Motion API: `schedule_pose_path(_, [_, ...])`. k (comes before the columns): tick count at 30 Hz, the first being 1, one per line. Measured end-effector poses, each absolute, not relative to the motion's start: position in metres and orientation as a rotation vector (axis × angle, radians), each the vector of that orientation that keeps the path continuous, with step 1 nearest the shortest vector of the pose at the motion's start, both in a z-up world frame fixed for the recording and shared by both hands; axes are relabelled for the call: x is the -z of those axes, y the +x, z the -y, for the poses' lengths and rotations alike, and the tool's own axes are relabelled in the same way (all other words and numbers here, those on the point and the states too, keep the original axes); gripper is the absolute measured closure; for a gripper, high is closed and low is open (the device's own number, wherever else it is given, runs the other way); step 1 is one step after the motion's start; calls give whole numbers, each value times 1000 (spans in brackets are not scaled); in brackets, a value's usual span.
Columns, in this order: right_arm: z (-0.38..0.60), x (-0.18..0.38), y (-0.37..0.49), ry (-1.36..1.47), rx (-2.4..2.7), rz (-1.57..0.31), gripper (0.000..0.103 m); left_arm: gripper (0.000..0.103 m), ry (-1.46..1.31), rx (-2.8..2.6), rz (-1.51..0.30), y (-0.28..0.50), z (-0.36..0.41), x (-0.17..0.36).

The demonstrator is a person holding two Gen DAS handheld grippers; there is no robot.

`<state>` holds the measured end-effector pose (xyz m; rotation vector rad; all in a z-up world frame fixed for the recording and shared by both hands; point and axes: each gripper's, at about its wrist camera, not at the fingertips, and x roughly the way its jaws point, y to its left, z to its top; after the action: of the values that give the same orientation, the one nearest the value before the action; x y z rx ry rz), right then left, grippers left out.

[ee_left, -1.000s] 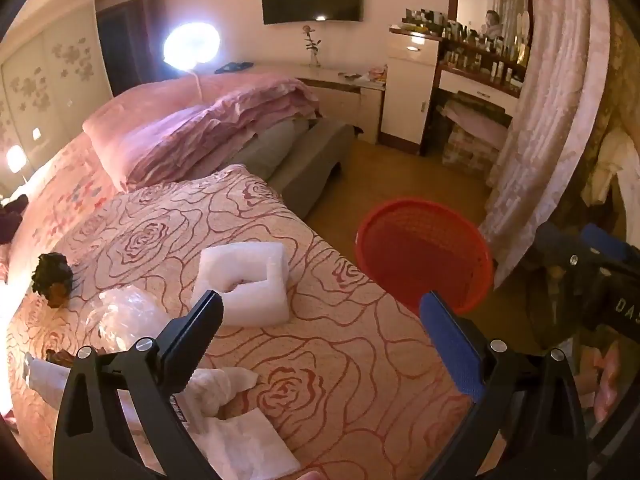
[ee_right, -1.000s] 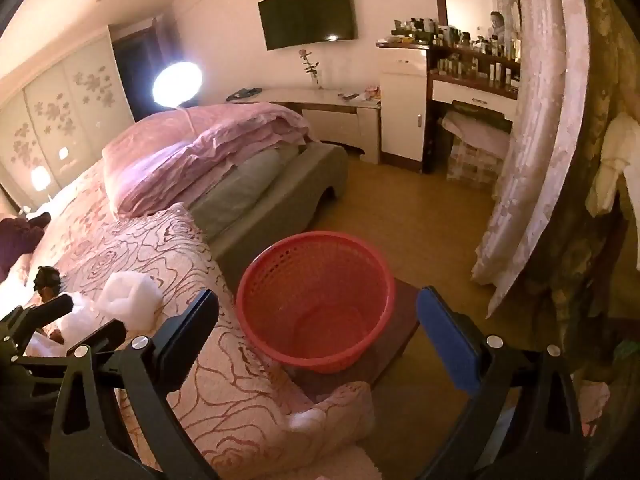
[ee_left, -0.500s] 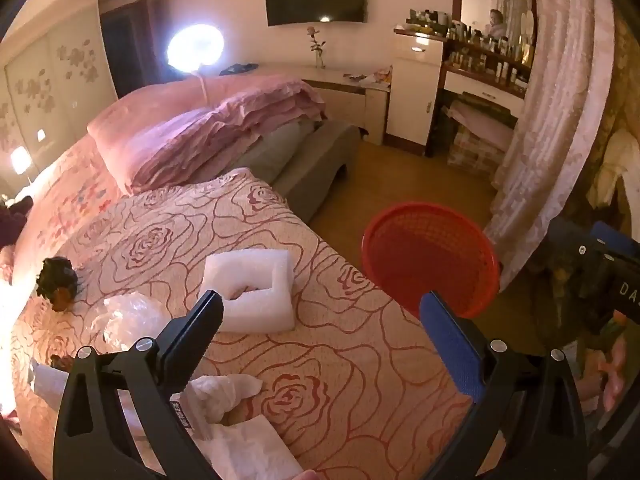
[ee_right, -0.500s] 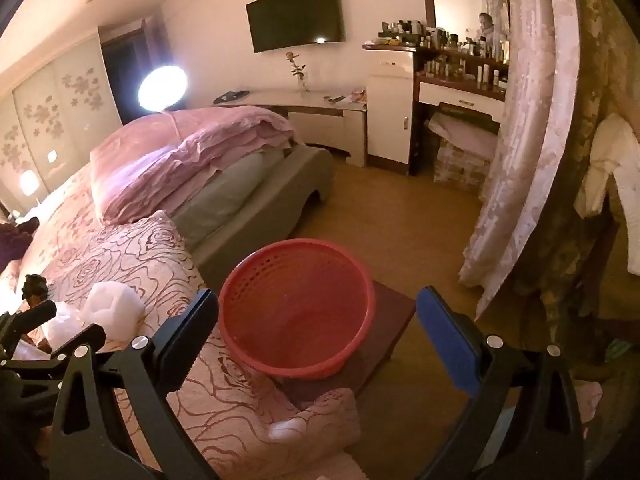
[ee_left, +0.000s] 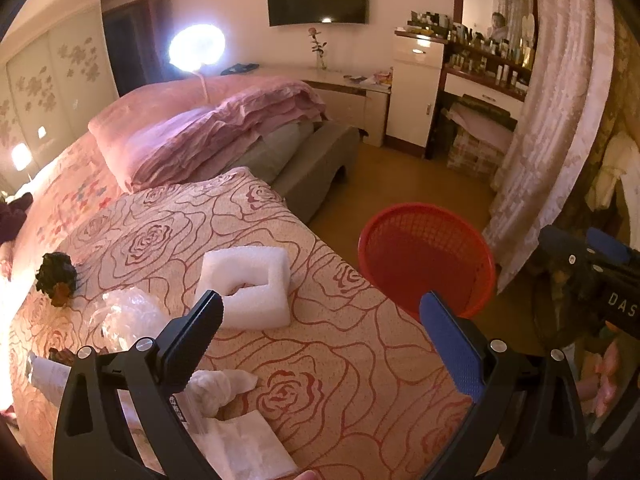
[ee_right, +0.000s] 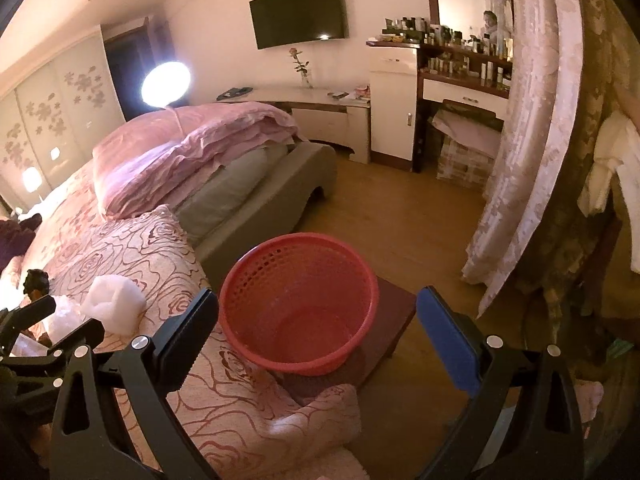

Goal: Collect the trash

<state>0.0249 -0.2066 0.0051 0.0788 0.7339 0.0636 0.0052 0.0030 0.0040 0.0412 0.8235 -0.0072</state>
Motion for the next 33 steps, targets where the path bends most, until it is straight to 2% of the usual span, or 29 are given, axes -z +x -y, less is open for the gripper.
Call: schedule_pose_path(33, [197,11,28,62,-79,-760,7,8,19,5,-853,6,-2,6])
